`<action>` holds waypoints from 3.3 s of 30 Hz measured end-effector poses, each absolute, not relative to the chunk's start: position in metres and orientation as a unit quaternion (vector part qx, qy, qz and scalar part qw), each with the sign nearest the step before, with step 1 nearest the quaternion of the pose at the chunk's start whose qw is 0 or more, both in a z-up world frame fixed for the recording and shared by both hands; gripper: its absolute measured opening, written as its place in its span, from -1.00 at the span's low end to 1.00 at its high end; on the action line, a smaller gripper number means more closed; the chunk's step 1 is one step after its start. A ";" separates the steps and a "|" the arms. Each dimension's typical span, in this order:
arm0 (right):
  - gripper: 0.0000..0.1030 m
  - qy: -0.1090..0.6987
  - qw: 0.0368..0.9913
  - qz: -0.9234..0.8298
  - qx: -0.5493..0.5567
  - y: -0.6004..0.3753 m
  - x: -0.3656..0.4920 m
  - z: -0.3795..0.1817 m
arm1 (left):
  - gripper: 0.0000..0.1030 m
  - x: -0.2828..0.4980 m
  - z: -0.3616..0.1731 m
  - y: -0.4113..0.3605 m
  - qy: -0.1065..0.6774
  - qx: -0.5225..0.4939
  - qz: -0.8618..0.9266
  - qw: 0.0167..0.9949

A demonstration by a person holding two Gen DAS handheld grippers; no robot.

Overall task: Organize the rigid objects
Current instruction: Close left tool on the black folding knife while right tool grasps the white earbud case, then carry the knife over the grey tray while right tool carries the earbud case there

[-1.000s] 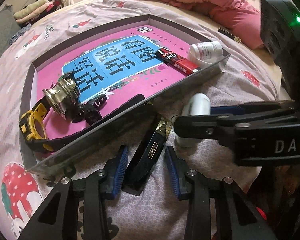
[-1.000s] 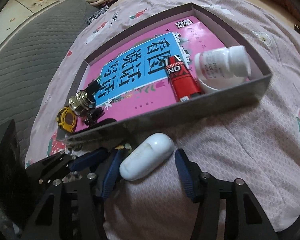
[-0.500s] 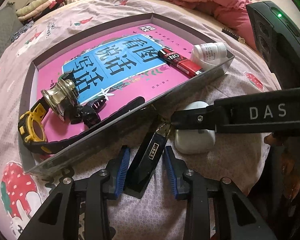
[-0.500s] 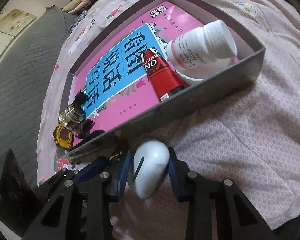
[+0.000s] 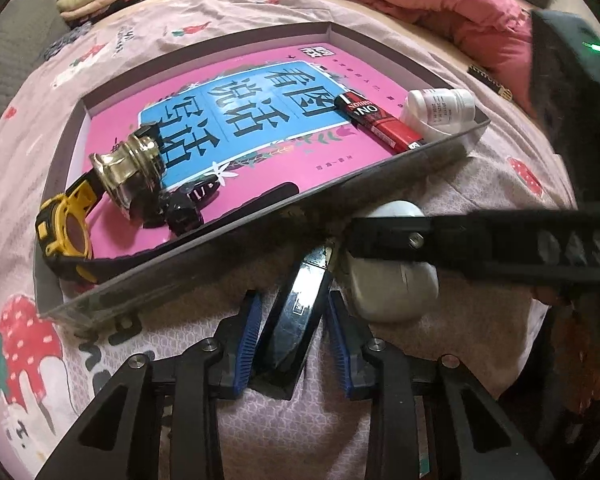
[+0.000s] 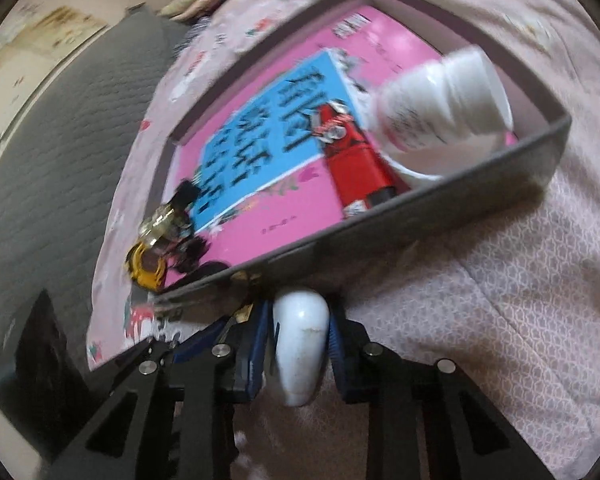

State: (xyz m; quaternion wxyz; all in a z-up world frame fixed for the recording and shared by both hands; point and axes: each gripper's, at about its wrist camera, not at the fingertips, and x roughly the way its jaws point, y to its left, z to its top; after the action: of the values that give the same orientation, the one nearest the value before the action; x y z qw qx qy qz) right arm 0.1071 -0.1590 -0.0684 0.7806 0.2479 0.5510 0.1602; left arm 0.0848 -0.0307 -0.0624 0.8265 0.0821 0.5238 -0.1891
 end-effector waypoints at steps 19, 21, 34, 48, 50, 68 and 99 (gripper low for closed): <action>-0.58 0.462 0.867 0.150 0.115 -0.170 0.075 -0.009 | -0.56 0.061 -0.050 -0.016 0.534 -0.033 -0.187 0.824; -0.58 0.453 0.873 0.147 0.109 -0.170 0.074 -0.004 | -0.56 0.056 -0.045 -0.015 0.529 -0.039 -0.189 0.826; -0.58 0.410 0.897 0.146 0.082 -0.171 0.068 0.020 | -0.56 0.041 0.005 -0.009 0.470 -0.038 -0.176 0.864; -0.58 0.386 0.909 0.141 0.073 -0.172 0.070 0.036 | -0.56 0.058 0.041 -0.017 0.433 -0.033 -0.141 0.890; -0.58 0.384 0.909 0.141 0.074 -0.172 0.072 0.038 | -0.56 0.060 0.043 -0.020 0.429 -0.030 -0.143 0.891; -0.58 0.370 0.912 0.154 0.082 -0.174 0.089 0.050 | -0.56 0.088 0.049 -0.011 0.420 -0.052 -0.129 0.897; -0.58 0.402 0.888 0.161 0.153 -0.180 0.131 0.019 | -0.56 0.136 0.009 -0.018 0.458 -0.070 -0.125 0.877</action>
State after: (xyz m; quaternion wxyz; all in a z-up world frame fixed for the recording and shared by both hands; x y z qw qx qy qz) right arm 0.1305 -0.1800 0.0188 0.8882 0.1531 0.4024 0.1606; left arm 0.1356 -0.0178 0.0089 0.8771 -0.0703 0.4585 -0.1248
